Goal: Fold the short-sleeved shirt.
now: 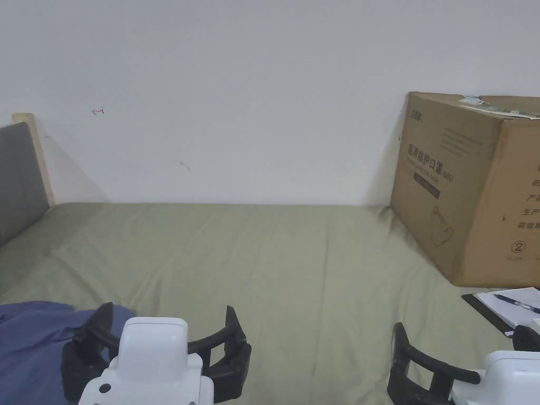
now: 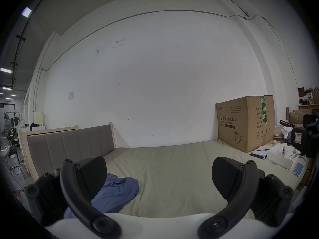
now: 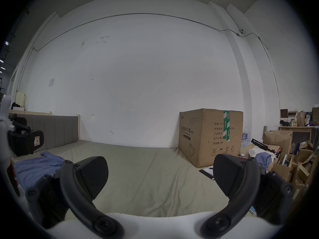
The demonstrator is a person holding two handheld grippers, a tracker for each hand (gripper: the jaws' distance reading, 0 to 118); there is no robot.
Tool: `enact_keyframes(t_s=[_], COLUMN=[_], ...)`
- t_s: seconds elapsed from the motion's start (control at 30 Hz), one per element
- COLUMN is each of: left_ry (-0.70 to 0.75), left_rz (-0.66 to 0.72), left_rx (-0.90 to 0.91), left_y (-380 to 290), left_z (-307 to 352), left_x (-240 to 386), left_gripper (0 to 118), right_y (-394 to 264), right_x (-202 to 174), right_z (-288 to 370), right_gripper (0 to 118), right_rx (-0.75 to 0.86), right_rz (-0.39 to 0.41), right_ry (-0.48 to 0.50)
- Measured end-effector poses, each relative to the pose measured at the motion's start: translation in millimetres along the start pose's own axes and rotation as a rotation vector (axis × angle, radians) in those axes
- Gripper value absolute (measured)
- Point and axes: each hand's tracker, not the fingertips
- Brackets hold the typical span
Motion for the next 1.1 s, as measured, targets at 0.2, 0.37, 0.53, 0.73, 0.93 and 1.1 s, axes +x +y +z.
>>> enact_keyframes(t_s=[0.2, 0.37, 0.53, 0.73, 0.93, 1.1], left_ry=[-0.005, -0.009, -0.022, -0.03, -0.039, -0.043], left_rz=[0.001, -0.003, 0.005, 0.004, -0.012, 0.051], left_rx=[0.002, 0.0, -0.008, -0.016, -0.041, -0.077], left_y=[0.7, 0.5, 0.9, 0.3, 2.6, 3.2], left_z=[1.0, 1.0, 1.3, 1.5, 4.2, -1.0], left_x=[0.2, -0.2, -2.0, -3.8, -4.3, -11.9], left_gripper=[118, 118, 118, 118, 0, 0], right_y=[0.5, 1.2, 1.2, 1.4, 4.3, 8.1], right_x=[-2.4, -4.0, -4.0, -3.6, -4.6, -0.7], right_z=[0.4, 1.4, 1.5, 1.7, 2.4, -3.9], right_gripper=[118, 118, 118, 117, 10, 0], right_rx=[0.007, 0.011, 0.007, 0.002, -0.022, -0.08], right_rz=[0.018, 0.022, 0.018, 0.015, 0.017, 0.007], right_ry=[0.002, 0.007, 0.005, 0.009, -0.008, -0.006])
